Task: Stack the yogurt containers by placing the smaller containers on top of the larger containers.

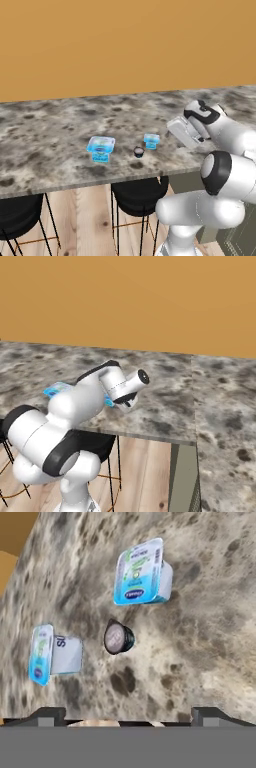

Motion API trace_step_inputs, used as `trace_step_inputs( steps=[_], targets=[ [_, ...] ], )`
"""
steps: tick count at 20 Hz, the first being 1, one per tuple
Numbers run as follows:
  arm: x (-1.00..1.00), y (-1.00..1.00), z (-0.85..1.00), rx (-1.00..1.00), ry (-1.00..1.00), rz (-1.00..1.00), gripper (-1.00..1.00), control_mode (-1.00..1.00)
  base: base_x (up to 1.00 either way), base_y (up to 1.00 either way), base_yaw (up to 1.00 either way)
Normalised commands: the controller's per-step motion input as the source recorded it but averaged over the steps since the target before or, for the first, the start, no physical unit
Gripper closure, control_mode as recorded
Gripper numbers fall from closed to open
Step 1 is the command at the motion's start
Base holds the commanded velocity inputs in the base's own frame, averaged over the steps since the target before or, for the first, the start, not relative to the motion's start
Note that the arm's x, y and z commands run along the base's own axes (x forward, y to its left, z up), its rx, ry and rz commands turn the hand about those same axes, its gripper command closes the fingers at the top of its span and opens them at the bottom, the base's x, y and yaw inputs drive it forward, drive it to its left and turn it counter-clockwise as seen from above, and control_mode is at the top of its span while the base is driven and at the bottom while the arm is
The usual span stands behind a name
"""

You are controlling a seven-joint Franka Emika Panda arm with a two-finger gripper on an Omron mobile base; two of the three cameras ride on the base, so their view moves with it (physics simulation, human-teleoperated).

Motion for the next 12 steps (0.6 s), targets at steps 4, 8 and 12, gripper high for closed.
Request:
trace_step_inputs(
  steps=[4,8,12],
  targets=[
    [0.25,0.0,-0.14,0.0,0.0,-0.04,-1.0,-1.0,0.0,0.0,0.0],
    [0.31,0.0,-0.06,0.01,0.0,-0.01,-1.0,-1.0,0.0,0.0,0.0],
    [0.27,0.0,-0.1,0.0,0.0,-0.01,-1.0,-1.0,0.0,0.0,0.0]
  ],
)
